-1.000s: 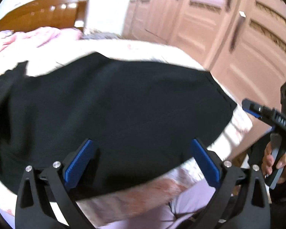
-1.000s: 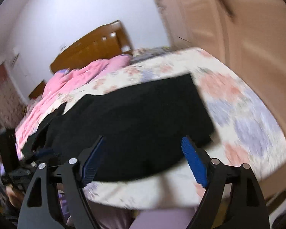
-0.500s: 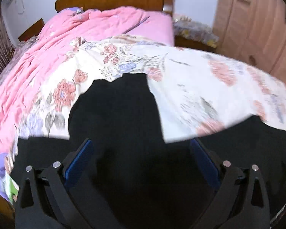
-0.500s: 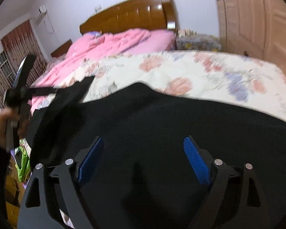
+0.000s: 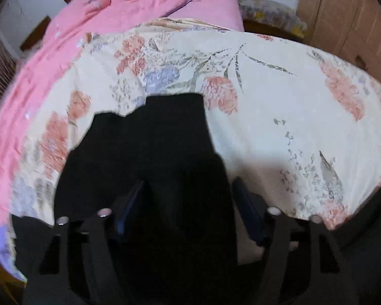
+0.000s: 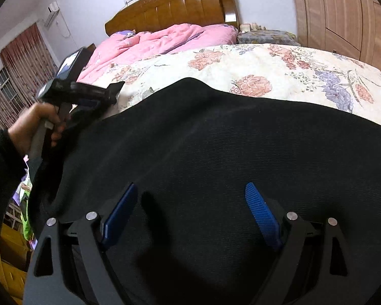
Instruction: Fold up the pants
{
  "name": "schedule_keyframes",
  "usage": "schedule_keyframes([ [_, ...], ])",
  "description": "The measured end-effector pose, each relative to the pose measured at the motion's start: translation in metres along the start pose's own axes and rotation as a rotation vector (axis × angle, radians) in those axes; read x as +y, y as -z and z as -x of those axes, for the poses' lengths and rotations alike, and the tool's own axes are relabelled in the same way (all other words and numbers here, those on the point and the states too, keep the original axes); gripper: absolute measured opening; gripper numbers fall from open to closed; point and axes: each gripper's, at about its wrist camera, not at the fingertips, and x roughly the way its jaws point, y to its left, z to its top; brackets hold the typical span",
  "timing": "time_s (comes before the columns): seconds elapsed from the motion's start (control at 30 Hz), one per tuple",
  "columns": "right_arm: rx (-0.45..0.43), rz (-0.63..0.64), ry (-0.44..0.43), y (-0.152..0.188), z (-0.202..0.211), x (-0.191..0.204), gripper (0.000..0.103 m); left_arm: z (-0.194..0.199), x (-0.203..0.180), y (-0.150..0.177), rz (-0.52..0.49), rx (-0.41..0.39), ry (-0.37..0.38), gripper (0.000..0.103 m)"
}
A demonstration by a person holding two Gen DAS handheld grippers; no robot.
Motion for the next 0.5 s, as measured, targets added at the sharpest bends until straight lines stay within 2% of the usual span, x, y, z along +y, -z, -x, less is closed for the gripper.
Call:
schedule_keyframes([
  [0.03,-0.001,-0.003,-0.003,-0.001,0.000,-0.001,0.086,0.003,0.006,0.003,0.000,-0.014,0.016,0.037],
  [0.07,0.000,-0.003,-0.006,-0.001,-0.001,-0.001,0.086,0.008,0.010,0.006,-0.005,-0.032,0.046,0.029],
  [0.1,0.001,-0.002,-0.008,-0.001,-0.001,-0.001,0.086,0.013,0.011,0.009,-0.004,-0.047,0.073,0.006],
  [0.2,-0.002,-0.007,-0.024,0.000,0.001,-0.004,0.086,0.049,0.028,0.023,0.012,-0.164,0.074,0.007],
  [0.27,-0.006,-0.020,-0.039,-0.001,0.002,-0.006,0.086,0.082,0.053,0.039,0.083,-0.254,0.143,0.007],
  [0.33,-0.006,-0.024,-0.040,-0.001,0.002,-0.007,0.086,0.123,0.085,0.064,0.156,-0.355,0.198,0.007],
  [0.4,-0.005,-0.017,-0.032,-0.001,0.001,-0.006,0.086,0.163,0.117,0.100,0.208,-0.443,0.217,0.007],
  [0.43,-0.005,-0.015,-0.029,-0.001,0.001,-0.005,0.086,0.171,0.126,0.111,0.220,-0.460,0.216,0.007],
  [0.5,-0.007,-0.017,-0.030,-0.001,0.002,-0.005,0.086,0.188,0.156,0.154,0.270,-0.491,0.217,0.007],
])
